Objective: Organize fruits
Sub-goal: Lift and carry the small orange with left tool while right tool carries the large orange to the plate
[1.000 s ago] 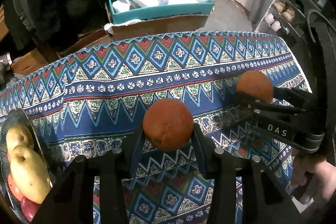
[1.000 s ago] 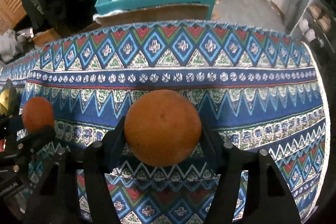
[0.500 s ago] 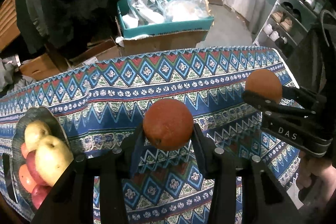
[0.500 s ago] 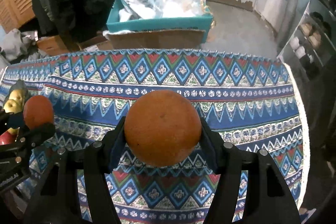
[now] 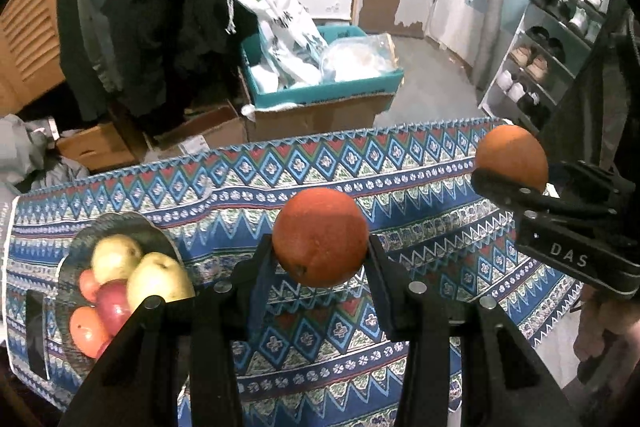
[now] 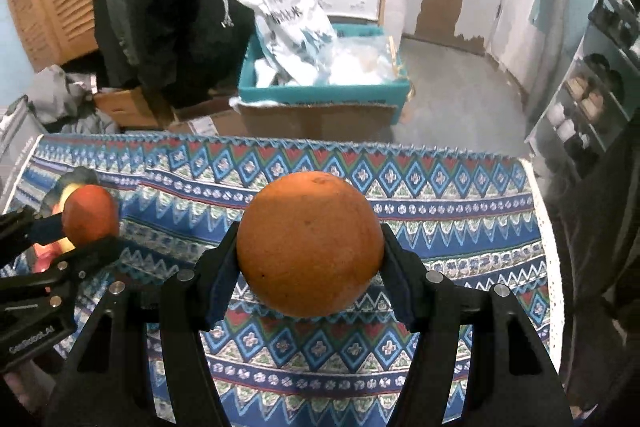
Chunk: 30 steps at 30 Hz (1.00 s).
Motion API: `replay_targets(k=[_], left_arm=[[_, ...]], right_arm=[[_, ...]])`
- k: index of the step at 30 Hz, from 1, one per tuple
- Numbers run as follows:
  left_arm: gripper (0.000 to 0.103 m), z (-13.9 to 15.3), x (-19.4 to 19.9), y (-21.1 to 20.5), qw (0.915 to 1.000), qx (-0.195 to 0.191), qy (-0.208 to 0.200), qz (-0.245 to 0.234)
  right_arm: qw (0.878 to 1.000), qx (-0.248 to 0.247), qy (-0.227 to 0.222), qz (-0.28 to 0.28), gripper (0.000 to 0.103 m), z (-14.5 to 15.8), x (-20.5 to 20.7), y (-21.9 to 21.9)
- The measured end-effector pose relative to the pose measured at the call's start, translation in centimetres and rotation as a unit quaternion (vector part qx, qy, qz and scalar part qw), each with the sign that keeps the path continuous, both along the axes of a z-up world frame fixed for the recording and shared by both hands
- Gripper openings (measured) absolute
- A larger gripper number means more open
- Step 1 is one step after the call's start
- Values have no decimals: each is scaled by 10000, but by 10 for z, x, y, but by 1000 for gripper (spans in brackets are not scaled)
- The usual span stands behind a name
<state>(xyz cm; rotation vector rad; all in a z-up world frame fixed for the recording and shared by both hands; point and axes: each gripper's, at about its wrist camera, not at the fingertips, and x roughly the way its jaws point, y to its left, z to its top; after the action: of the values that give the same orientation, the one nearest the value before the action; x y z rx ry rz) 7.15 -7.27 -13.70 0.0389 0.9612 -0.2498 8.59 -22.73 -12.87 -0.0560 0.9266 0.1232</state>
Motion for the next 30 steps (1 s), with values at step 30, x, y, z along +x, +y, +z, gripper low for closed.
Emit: replay_targets(k=[30], left_arm=[[45,43,-32,75,9971,-173,-365,642]], right_arm=[[9951,158,-649,726,65,71,-39,72]])
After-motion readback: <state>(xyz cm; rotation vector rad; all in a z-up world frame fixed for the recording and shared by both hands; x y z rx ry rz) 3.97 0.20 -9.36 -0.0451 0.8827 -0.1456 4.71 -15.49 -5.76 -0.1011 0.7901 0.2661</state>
